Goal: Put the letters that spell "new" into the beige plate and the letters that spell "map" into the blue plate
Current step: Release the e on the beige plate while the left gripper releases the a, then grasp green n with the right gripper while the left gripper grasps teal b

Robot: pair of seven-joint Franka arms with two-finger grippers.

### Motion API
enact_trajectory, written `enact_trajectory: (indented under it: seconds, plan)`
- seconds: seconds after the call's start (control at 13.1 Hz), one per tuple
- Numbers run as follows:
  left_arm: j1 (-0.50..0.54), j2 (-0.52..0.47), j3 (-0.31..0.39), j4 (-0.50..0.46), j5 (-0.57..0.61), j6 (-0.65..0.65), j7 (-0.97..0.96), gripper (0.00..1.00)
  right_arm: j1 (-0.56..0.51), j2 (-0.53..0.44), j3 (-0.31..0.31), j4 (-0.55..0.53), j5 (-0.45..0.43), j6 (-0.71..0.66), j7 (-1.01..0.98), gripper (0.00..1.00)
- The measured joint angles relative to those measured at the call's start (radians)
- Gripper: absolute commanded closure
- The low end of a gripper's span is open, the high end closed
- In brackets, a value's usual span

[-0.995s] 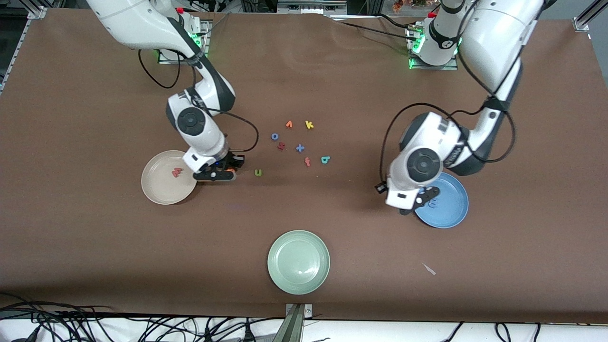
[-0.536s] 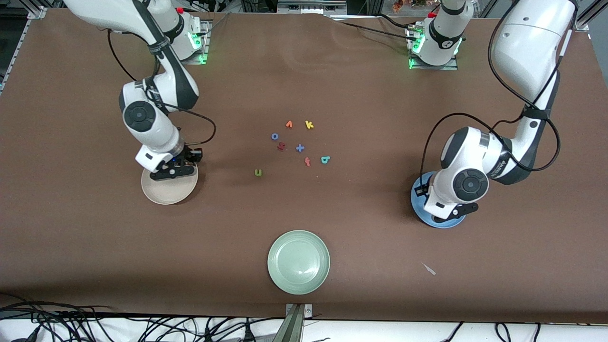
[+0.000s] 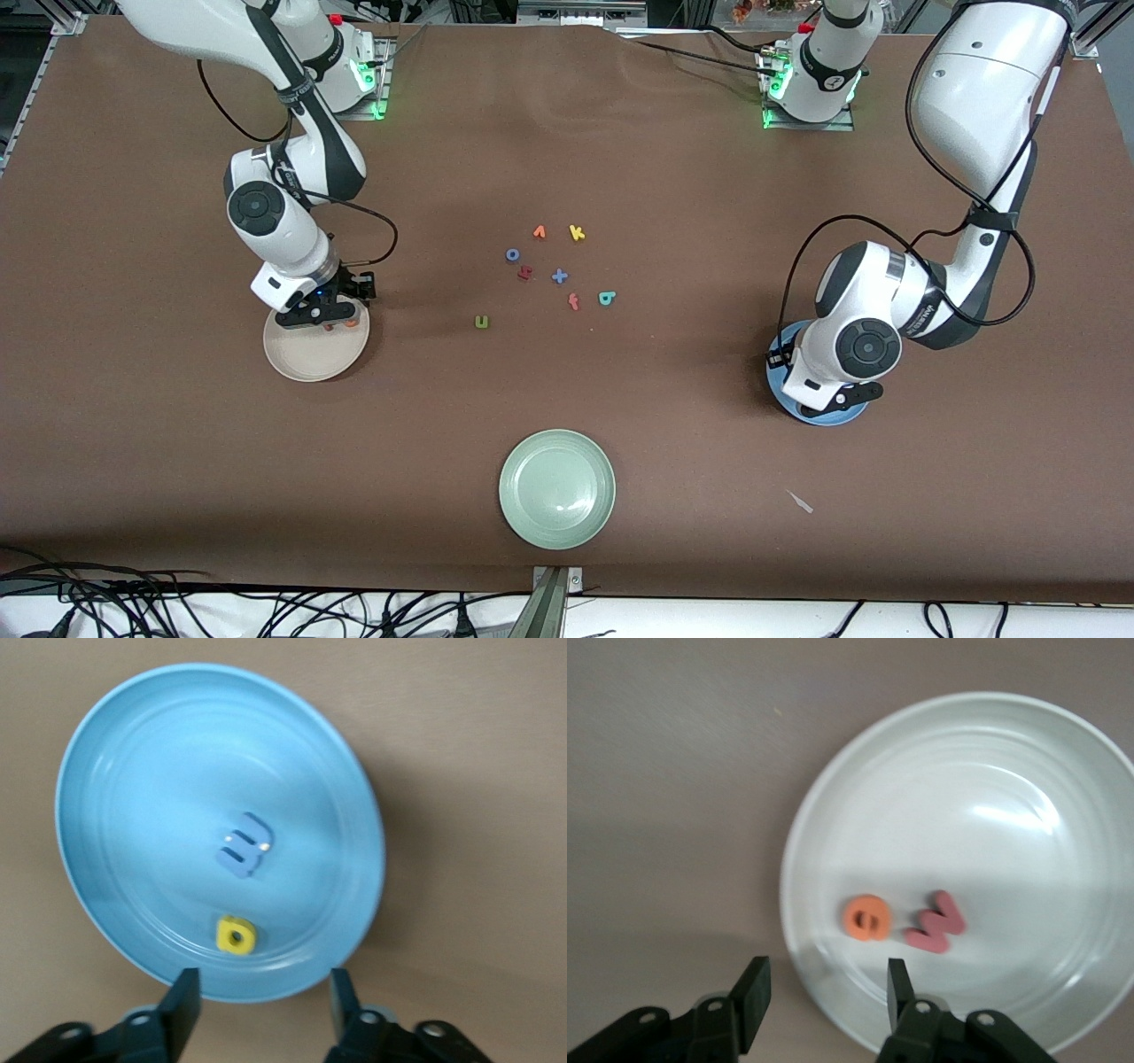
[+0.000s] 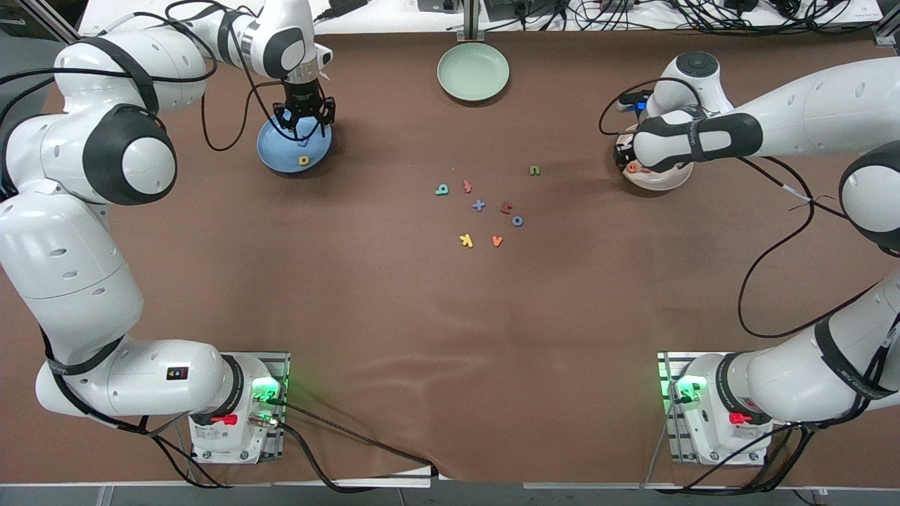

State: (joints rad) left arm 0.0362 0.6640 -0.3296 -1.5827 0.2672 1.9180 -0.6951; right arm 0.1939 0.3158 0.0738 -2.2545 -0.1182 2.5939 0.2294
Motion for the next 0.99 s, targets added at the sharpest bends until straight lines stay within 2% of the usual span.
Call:
enact_trajectory:
  seconds: [0.15, 0.31, 0.69, 0.99]
  plan:
    - [-0.003, -0.006, -0.034, 0.013, -0.017, 0.0, -0.03, 0.0, 0.009, 0.014, 0.069, 0.044, 0.018, -0.005, 0.122, 0.39]
    - [-0.007, -0.01, -0.072, 0.019, -0.024, 0.0, -0.069, 0.0, 0.05, 0.053, 0.107, 0.104, 0.021, -0.01, 0.246, 0.39]
    - [-0.014, -0.015, -0.196, 0.049, -0.027, 0.001, -0.088, 0.0, 0.174, 0.229, 0.121, 0.304, 0.023, -0.01, 0.406, 0.38]
    - [-0.025, -0.015, -0.245, 0.05, -0.027, 0.005, -0.053, 0.0, 0.199, 0.292, 0.121, 0.336, 0.019, 0.011, 0.421, 0.38]
